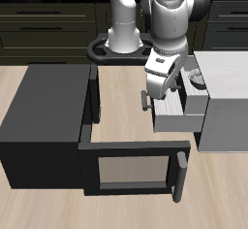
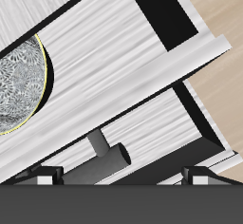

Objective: Place the bowl in the top drawer and close the top drawer

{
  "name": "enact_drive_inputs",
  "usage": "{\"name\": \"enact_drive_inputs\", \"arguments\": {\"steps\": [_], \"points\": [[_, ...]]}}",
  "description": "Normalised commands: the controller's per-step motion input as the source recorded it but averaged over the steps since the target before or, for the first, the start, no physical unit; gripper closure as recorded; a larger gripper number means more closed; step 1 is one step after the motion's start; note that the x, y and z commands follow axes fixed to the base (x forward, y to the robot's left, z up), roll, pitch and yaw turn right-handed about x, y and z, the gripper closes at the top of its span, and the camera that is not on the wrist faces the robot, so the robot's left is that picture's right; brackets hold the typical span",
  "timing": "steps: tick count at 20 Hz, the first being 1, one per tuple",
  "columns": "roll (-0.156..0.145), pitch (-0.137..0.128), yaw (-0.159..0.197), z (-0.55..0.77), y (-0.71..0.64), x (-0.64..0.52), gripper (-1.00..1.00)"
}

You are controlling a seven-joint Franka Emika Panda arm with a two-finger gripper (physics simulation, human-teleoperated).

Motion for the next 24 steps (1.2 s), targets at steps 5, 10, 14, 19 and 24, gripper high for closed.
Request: {"name": "enact_drive_inputs", "arguments": {"steps": [5,10,14,19,24], "points": [[0.028,-0.014,0.003,0.06,0.24,0.03,-1.00],[0.030,-0.048,-0.001,0.04,0.29,0.07,-1.00],[0.067,-0.012,0.008,-0.08,0.47,0.06,-1.00],[0.044,-0.024,-0.018,-0.08,0.36,0.06,-1.00],[0.049,0.005,-0.001,-0.05,0.32,-0.01,-1.00]]}}
